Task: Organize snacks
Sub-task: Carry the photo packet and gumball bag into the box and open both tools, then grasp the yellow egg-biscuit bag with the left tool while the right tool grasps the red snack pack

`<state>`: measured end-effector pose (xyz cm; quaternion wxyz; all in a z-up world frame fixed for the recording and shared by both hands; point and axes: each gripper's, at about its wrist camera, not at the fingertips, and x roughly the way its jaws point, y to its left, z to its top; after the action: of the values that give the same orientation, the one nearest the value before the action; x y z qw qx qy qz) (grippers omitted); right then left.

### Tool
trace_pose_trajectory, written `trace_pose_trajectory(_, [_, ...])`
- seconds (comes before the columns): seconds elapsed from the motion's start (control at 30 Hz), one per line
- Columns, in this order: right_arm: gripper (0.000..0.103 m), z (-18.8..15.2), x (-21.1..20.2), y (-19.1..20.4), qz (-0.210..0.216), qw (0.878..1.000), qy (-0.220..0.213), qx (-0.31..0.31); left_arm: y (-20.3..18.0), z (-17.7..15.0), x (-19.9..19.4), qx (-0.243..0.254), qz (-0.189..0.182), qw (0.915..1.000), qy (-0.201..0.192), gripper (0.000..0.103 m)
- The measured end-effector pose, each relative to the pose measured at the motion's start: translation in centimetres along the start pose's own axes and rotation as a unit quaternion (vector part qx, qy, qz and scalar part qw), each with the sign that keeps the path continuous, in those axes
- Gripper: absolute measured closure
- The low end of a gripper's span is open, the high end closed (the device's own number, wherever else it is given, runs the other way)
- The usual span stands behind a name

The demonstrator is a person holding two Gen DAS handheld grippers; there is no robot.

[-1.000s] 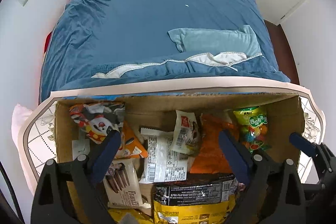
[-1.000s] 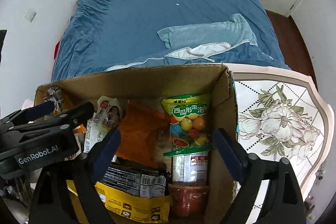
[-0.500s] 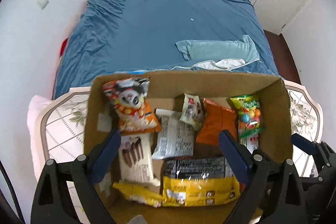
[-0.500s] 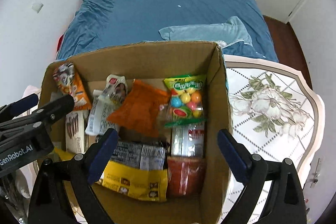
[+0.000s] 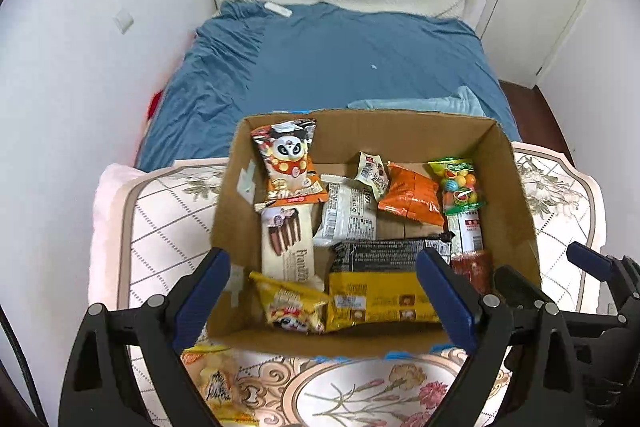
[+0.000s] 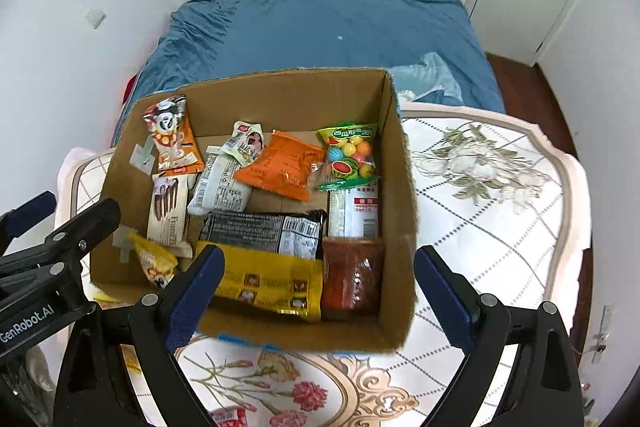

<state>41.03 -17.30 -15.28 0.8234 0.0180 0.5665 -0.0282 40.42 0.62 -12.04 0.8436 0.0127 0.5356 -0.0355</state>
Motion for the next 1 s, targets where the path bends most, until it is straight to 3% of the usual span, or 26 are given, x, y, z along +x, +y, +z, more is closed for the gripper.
trace_pose_trajectory(0.27, [0.005, -4.0, -5.2, 0.4, -0.006, 0.999, -0.042, -0.007, 0.2, -3.9, -5.5, -0.005, 0.005, 0.9988, -0.049, 0.008])
trace_pose_trajectory(0.53, [0.005, -8.6, -7.5, 0.7, 0.030, 0.999, -0.034, 0.004, 0.5, -7.9, -8.6, -0.006, 0.005, 0.9979, -0.065, 0.008])
trace_pose_trajectory(0.73, [0.005, -14.1, -4.5, 1.5, 0.090, 0.995, 0.042, 0.019, 2.5, -12.4, -7.5, -0.026, 0.014, 0.9989, -0.036, 0.008])
trace_pose_trajectory(0.87, [0.005, -18.7, -0.2, 2.5, 0.134, 0.983, 0.118, 0.035, 4.7, -16.2, -5.2, -0.045, 0.025, 0.9987, 0.006, 0.008])
trace_pose_trajectory(1.0, [0.005, -22.0, 3.4, 4.0, 0.160, 0.973, 0.160, 0.047, 7.5, -19.7, -2.5, -0.075, 0.037, 0.9950, 0.055, 0.008])
